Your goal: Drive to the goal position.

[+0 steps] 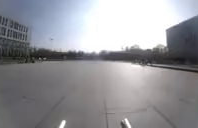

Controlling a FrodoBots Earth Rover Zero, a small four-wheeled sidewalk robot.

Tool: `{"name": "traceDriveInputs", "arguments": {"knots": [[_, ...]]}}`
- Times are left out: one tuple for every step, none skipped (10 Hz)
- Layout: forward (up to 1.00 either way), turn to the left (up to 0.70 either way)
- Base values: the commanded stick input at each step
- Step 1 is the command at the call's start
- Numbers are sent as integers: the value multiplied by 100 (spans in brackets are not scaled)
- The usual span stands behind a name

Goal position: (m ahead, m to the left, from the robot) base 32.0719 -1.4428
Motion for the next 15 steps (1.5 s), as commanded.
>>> {"name": "traceDriveInputs", "arguments": {"knots": [[100,-39],[100,-40],[100,-38],[100,-7],[100,9],[100,2],[100,10],[100,2],[100,5],[100,3],[100,0],[100,0],[100,0],[100,0],[100,0]]}}
